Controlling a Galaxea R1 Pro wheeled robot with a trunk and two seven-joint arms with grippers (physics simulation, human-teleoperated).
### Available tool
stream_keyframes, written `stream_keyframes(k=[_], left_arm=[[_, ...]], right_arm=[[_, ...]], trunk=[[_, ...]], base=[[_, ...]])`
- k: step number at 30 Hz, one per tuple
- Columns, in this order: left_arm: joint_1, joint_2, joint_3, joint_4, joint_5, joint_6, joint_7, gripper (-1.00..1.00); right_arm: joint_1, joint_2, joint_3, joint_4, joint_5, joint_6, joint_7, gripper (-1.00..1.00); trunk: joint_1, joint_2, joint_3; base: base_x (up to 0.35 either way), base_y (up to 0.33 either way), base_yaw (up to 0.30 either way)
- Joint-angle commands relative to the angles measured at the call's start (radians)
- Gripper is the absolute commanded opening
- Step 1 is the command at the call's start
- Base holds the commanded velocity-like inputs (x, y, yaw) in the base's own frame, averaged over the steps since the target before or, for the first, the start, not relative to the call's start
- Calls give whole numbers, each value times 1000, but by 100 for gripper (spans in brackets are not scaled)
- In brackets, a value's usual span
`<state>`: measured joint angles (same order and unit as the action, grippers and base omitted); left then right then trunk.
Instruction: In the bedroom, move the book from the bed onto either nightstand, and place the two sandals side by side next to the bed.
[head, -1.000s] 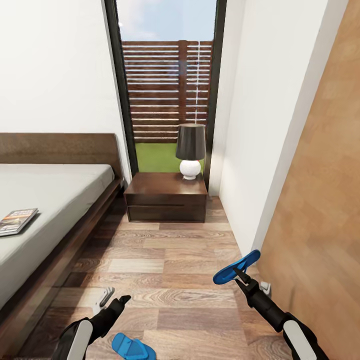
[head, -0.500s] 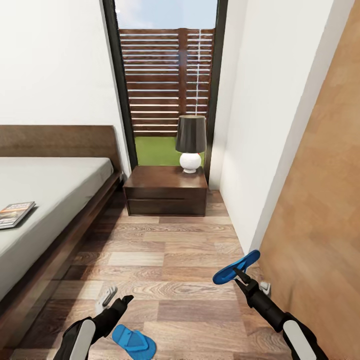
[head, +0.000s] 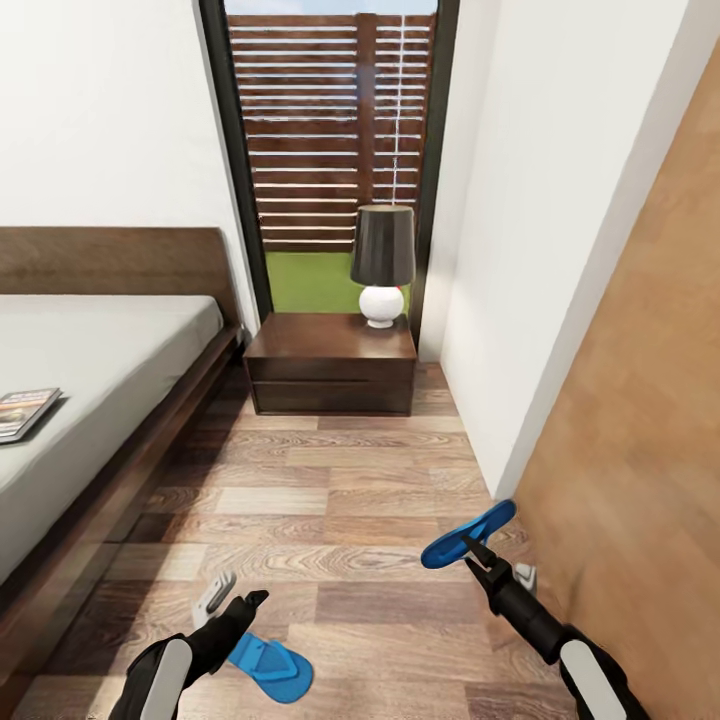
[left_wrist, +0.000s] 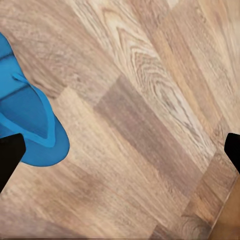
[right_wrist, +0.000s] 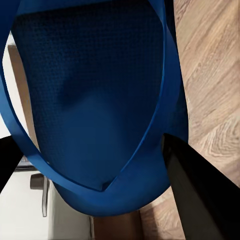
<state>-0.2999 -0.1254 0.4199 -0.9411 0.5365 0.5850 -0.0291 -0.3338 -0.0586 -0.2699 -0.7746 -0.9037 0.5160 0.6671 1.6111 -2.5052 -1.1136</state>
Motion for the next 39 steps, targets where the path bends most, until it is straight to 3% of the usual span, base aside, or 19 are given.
stream_keyframes(k=[1,39], left_arm=[[-1,-2,5,-1,2,7,-3,100],[-1,-2,3,-2,0,7,-3,100]], right_arm=[[-1,4,-2,0,-8,9,-1,-100],[-1,-1,-2,-26,-1,73,5,-100]], trunk=[[0,-1,-5],[17,-10,-152]], base=[[0,0,0],[0,0,0]])
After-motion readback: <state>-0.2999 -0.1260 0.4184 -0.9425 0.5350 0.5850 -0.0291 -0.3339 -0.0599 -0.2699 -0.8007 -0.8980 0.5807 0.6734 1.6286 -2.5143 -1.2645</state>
